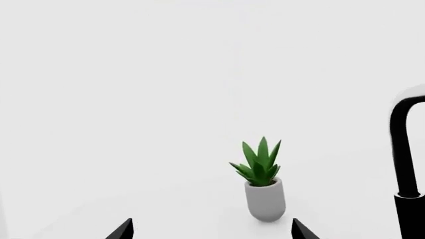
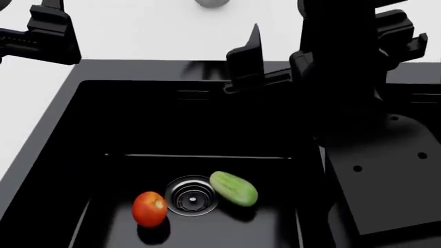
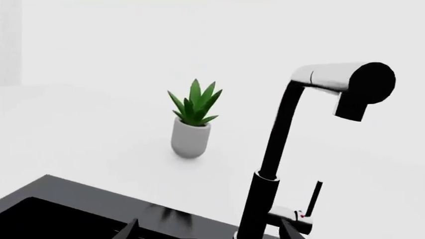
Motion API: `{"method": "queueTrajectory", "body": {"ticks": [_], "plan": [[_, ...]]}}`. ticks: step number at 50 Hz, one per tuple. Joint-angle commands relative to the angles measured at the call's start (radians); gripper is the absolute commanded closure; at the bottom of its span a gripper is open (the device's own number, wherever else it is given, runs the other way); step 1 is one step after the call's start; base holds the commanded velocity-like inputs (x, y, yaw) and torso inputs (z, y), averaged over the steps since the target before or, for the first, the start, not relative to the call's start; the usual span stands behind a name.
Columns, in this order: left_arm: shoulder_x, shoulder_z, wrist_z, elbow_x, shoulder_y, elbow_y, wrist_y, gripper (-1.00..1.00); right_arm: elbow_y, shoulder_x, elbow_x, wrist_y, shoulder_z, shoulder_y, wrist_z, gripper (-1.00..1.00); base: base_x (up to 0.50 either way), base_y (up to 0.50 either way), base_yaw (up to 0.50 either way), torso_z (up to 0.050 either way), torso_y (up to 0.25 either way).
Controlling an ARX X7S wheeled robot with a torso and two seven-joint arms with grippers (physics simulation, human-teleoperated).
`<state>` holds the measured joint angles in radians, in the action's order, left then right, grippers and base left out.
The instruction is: Pick the vegetables from the sink and place them on the cutting board.
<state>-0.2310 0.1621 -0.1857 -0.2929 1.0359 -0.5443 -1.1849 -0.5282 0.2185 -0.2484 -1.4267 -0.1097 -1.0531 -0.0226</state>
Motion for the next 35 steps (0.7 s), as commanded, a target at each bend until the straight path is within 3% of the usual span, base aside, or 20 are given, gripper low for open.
{"method": "queueTrajectory", "body": {"ticks": [1, 15, 17, 25, 35], "plan": [[0.001, 0.009, -0.005, -0.001, -0.010, 0.009, 0.012, -1.00, 0.007, -0.003, -0.010, 0.007, 0.003, 0.009, -0.001, -1.00, 0.50, 0.00, 0.00, 0.000, 0.010], [-0.006, 0.009, 0.003, -0.015, -0.028, 0.003, 0.020, -1.00, 0.004, -0.009, -0.022, 0.005, 0.023, 0.021, 0.003, -1.00, 0.50, 0.00, 0.00, 0.000, 0.001], [0.010, -0.031, 0.021, -0.044, -0.041, 0.007, 0.030, -1.00, 0.006, -0.012, -0.024, -0.001, 0.025, 0.020, 0.005, -1.00, 0.43, 0.00, 0.00, 0.000, 0.000], [-0.011, -0.005, 0.032, -0.048, -0.061, -0.025, 0.043, -1.00, -0.022, -0.013, -0.034, -0.016, 0.017, 0.019, 0.008, -1.00, 0.00, 0.00, 0.00, 0.000, 0.001], [-0.022, 0.014, 0.038, -0.052, -0.060, -0.018, 0.040, -1.00, -0.020, -0.005, -0.039, -0.009, 0.019, 0.022, 0.010, -1.00, 0.00, 0.00, 0.00, -0.001, -0.243]]}}
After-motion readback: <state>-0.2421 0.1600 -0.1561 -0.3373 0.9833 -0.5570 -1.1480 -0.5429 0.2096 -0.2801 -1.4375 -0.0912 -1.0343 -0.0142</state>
